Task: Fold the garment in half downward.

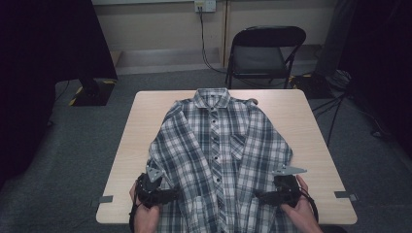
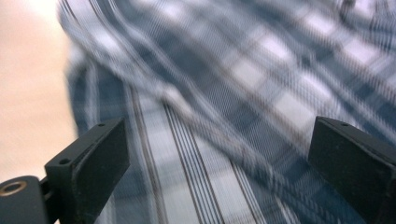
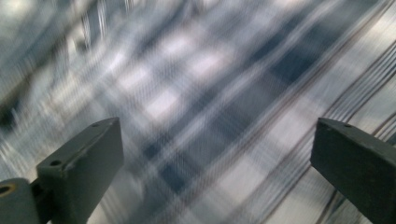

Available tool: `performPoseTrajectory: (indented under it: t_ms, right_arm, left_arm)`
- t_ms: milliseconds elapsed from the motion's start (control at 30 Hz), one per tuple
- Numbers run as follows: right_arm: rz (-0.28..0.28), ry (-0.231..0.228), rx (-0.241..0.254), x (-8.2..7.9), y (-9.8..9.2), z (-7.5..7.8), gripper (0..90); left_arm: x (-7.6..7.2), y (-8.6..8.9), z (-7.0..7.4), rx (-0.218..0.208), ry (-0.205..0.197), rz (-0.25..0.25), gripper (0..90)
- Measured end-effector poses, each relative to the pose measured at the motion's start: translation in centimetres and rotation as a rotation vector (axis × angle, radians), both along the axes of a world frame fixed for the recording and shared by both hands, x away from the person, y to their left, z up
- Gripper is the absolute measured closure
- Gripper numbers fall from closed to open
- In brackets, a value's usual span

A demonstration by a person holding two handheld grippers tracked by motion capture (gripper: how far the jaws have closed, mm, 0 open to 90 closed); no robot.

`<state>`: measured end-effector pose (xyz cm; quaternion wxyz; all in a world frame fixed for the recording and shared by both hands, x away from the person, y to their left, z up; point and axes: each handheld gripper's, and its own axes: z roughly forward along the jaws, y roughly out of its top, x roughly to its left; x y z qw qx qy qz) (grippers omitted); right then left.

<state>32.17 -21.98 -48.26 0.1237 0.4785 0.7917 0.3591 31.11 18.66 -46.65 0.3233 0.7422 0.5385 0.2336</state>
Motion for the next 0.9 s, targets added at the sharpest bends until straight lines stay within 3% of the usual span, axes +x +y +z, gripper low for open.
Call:
performPoseTrajectory:
  t_ms: [100,233,400,567,633,733,900]
  right_arm:
    - [-0.044,-0.059,0.012,1.2,0.3,1.6,0.7]
    - [-0.106,-0.090,-0.005,4.0,1.2,2.8,2.0]
    - [-0.145,-0.118,-0.056,7.9,2.3,1.6,2.6]
    - [-0.192,-0.090,-0.103,9.7,2.3,-0.6,2.0]
    - [-0.206,-0.086,-0.134,9.9,2.4,-1.1,1.6]
    - [-0.182,-0.056,-0.150,9.9,2.6,-2.1,0.0]
    - [-0.179,-0.082,-0.134,9.5,2.5,-2.4,0.0]
  left_arm:
    - [2.1,-0.2,0.9,0.000,-0.014,0.001,3.5]
    - [5.6,-0.5,0.9,0.004,-0.004,0.034,4.0]
    - [8.2,-0.4,-0.7,0.035,0.027,0.074,4.3]
    - [8.7,-0.3,-2.6,0.041,0.075,0.072,4.7]
    - [8.6,-0.5,-3.0,0.074,0.068,0.057,4.5]
    - [8.5,-0.5,-3.2,0.042,0.065,0.065,3.1]
    - [7.9,-0.4,-3.6,0.031,0.035,0.051,0.5]
